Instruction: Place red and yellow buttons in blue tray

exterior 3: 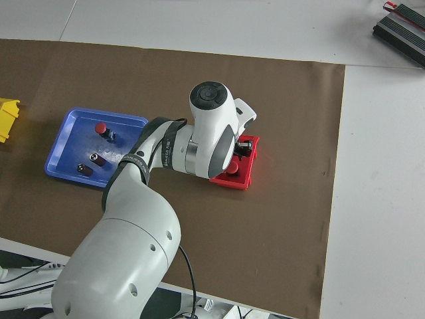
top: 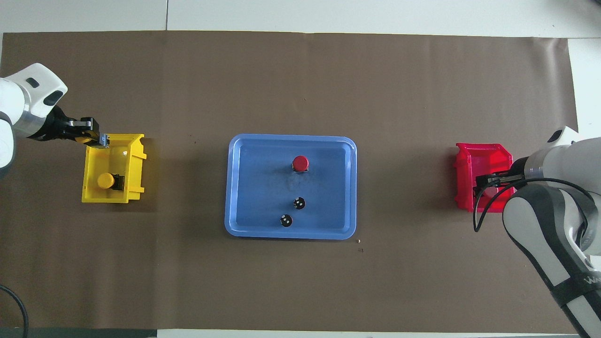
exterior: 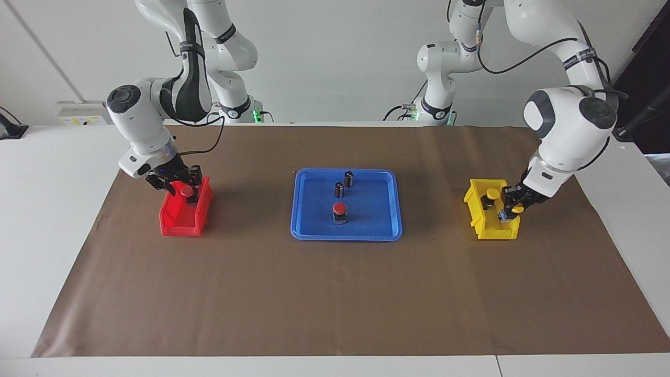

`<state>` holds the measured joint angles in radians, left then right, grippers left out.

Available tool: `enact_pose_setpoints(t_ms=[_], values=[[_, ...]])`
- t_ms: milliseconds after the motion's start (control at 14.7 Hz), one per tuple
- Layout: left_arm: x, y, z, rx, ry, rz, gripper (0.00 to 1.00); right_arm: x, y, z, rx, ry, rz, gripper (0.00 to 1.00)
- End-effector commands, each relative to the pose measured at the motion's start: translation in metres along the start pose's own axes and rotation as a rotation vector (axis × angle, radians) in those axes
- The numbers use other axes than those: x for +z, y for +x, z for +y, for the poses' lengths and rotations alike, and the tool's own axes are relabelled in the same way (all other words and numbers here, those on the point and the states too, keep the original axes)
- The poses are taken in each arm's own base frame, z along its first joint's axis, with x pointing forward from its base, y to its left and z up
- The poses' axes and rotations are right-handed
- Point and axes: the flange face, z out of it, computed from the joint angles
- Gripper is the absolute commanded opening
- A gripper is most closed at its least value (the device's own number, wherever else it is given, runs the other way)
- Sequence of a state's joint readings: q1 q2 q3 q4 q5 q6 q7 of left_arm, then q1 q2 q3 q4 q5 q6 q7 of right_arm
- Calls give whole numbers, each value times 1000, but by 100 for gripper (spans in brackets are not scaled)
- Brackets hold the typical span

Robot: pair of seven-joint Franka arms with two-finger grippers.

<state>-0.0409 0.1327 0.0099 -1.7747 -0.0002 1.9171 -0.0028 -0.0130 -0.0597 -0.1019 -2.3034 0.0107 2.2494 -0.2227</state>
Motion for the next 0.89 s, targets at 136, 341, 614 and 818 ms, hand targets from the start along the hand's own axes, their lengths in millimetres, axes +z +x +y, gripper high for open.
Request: enact_pose_setpoints(t_ms=[136, 341, 614, 818], values=[[8, -10, 163, -152, -37, 55, 1, 13, -9, 4, -5, 3, 14, 66], [14, -44, 265, -85, -51, 59, 1, 16, -11, 3, -4, 4, 11, 65], [66, -77, 346, -85, -52, 44, 1, 31, -24, 2, -20, 2, 22, 63], [99, -84, 367, -81, -41, 27, 1, 30, -26, 4, -31, 1, 22, 49]])
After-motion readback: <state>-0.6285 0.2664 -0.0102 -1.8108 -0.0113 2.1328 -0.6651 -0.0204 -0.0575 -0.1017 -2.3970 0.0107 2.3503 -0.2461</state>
